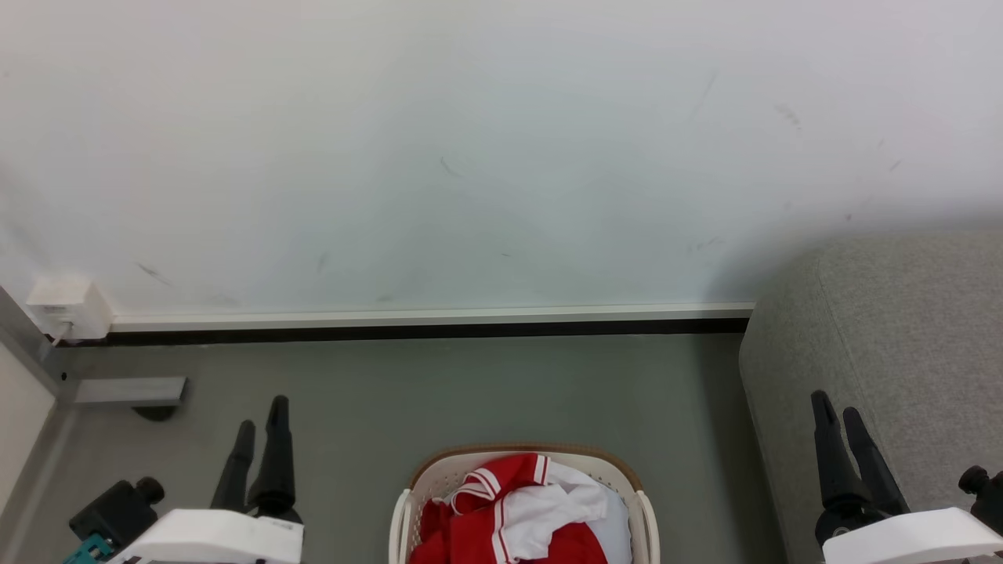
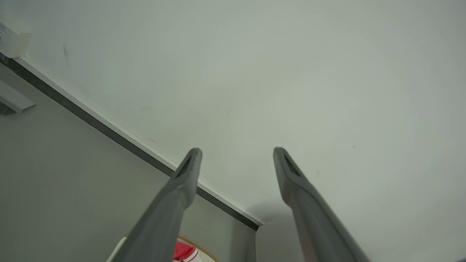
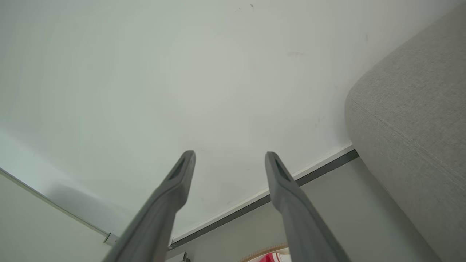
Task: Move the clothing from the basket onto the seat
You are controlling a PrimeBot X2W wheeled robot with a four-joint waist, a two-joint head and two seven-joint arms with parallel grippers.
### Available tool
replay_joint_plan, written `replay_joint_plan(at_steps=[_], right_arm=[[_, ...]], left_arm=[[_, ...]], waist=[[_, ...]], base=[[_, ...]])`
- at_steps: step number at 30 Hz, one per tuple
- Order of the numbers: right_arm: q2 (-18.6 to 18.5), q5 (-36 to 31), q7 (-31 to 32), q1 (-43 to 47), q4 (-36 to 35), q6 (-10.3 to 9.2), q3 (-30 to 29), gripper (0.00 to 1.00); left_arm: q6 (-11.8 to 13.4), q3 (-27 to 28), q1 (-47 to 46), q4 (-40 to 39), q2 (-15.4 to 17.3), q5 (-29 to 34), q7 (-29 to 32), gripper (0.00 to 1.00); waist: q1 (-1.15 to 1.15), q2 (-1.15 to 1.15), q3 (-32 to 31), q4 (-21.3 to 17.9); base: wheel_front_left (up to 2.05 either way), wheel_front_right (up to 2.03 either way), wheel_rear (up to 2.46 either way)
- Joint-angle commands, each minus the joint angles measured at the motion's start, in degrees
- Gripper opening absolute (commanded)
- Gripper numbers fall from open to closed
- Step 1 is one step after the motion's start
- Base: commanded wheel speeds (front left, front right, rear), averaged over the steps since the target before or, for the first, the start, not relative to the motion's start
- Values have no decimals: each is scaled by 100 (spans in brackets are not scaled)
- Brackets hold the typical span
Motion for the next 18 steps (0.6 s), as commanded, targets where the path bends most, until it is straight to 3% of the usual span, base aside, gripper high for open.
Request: replay_joint_plan(at_steps=[1, 18], right_arm=[[-68, -259, -72, -136, -84, -4, 63, 100], [-33, -1653, -367, -101, 105, -5, 185, 100]], left_arm=[[55, -39, -63, -88, 56, 309, -70, 100], [514, -482, -36, -108, 305, 1581, -363, 100]], waist=[[0, 0, -8, 1], [0, 0, -39, -4]], base=[[0, 0, 0], [0, 0, 0]])
